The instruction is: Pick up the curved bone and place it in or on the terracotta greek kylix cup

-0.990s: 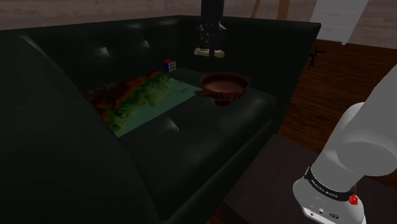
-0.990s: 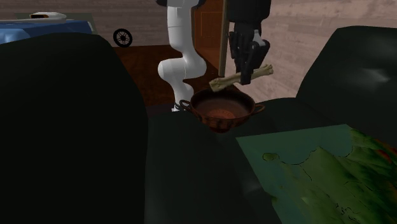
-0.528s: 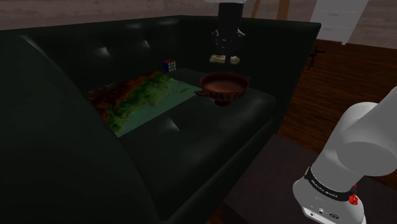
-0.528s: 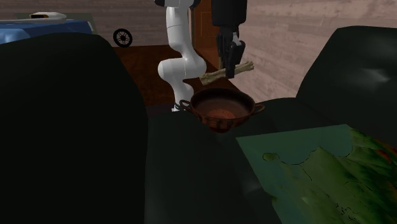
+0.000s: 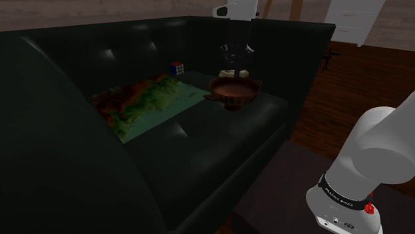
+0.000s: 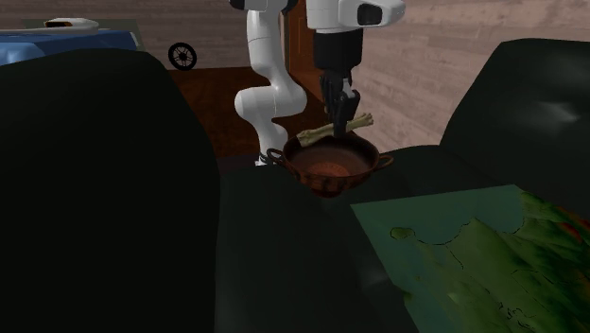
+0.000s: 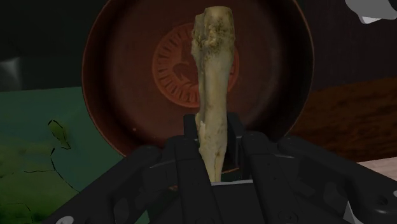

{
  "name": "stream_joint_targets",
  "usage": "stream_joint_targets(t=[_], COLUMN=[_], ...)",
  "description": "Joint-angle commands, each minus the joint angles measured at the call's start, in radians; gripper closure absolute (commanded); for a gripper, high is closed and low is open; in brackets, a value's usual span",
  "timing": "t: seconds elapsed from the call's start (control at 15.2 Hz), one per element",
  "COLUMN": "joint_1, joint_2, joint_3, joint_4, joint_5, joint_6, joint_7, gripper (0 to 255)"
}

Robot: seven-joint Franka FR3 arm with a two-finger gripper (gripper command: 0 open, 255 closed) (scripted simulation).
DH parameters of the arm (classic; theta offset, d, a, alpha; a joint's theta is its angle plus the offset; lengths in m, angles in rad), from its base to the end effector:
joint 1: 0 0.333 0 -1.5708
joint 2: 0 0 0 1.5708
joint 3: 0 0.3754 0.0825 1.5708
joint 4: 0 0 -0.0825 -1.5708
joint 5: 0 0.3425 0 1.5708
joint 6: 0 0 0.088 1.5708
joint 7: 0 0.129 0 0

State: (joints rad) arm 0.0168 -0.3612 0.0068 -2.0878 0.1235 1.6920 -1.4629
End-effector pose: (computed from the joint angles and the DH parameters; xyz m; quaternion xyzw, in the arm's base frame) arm 0.3788 0.0239 0.6106 -0.7407 -0.6689 -0.0265 0.0564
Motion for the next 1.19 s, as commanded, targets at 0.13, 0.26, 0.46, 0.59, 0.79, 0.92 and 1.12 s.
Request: stream_joint_targets(t=[0.13,0.26,0.46,0.59,0.79,0.92,1.12], joint_1=[-0.001,-0.001,-0.001,-0.001,-0.001,-0.001,-0.004], joint_2=[-0.006,-0.006,-0.006,-0.006,-0.006,-0.006,0.007], joint_3=[0.0,0.0,0.0,0.0,0.0,0.0,-0.008], joint_4=[-0.04,-0.04,-0.04,-0.04,-0.04,-0.04,0.072], joint_5=[0.0,0.0,0.0,0.0,0.0,0.0,-0.004], joint_6=[0.034,0.034,0.034,0.034,0.034,0.034,-0.065], joint_7=[-0.005,-0.005,-0.005,-0.005,-0.005,-0.005,-0.004], gripper=[255,255,255,0,0,0,0])
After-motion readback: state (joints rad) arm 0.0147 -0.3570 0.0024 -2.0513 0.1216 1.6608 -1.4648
